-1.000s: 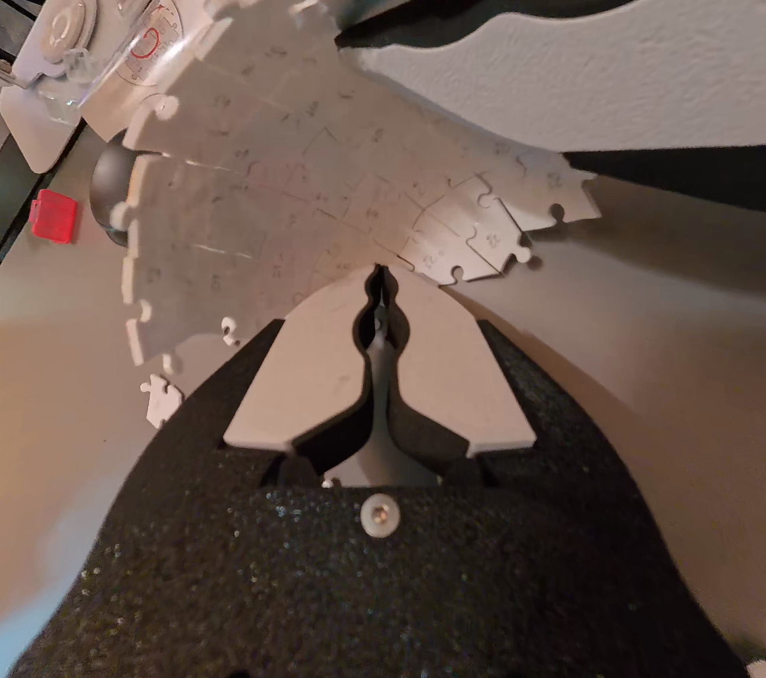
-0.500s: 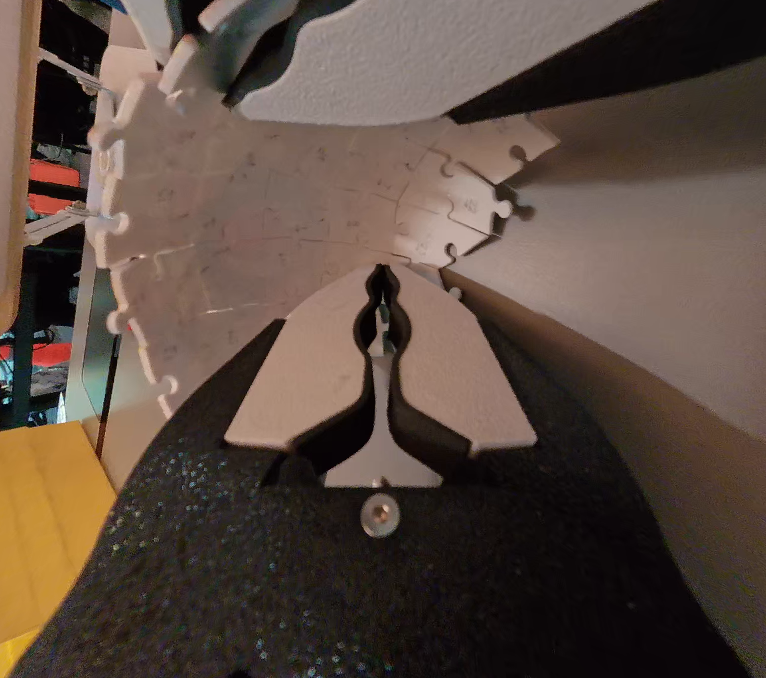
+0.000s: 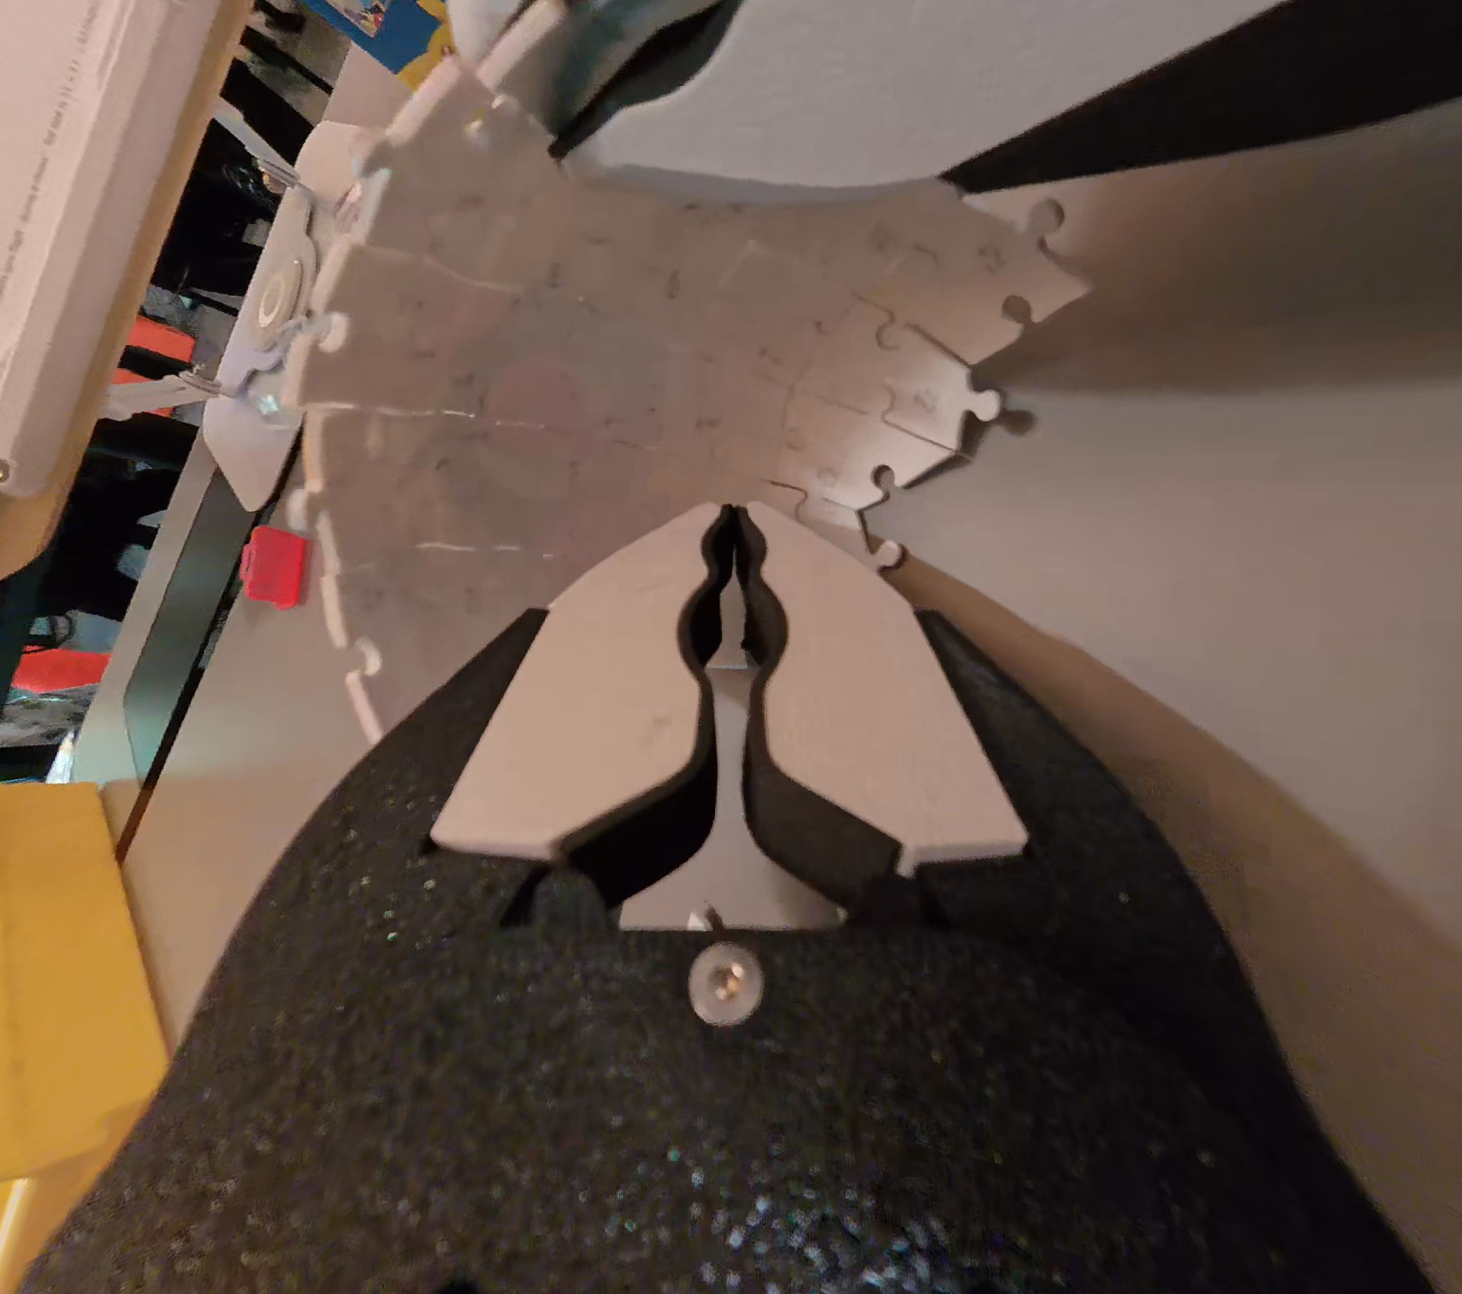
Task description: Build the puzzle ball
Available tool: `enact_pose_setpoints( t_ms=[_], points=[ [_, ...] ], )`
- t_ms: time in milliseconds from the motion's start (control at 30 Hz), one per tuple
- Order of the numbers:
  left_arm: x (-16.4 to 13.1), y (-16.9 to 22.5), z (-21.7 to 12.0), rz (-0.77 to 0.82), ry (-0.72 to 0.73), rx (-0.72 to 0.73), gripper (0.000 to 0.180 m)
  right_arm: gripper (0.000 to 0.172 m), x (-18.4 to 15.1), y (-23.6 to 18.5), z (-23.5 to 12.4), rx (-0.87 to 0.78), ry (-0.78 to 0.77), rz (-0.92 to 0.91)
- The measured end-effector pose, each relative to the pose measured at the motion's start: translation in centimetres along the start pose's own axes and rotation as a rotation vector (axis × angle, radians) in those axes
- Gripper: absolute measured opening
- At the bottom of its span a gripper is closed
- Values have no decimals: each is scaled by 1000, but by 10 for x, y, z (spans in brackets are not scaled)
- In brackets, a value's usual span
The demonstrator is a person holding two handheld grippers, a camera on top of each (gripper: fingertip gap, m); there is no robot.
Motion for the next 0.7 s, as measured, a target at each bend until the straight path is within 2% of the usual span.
enact_pose_setpoints(
  t_ms=[200, 600, 700],
  points=[
    [3, 3, 10, 72, -37, -1, 0, 9, -2, 1, 1, 10, 4, 18],
    [4, 2, 15, 196, 2, -56, 0, 9, -9, 2, 5, 18, -21, 49],
    [3, 1, 14, 173, 0, -26, 0, 9, -7, 2, 5, 11, -13, 41]
  ],
)
Point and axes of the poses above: each gripper's, where its closed fingertips meet, z out along the fingers, x out of its top, y = z × x across the jaws, the point moved 7 cm from there along -z, back along the fingers, and after that the axes turned 15 degrees about z, right-handed, at the moved point
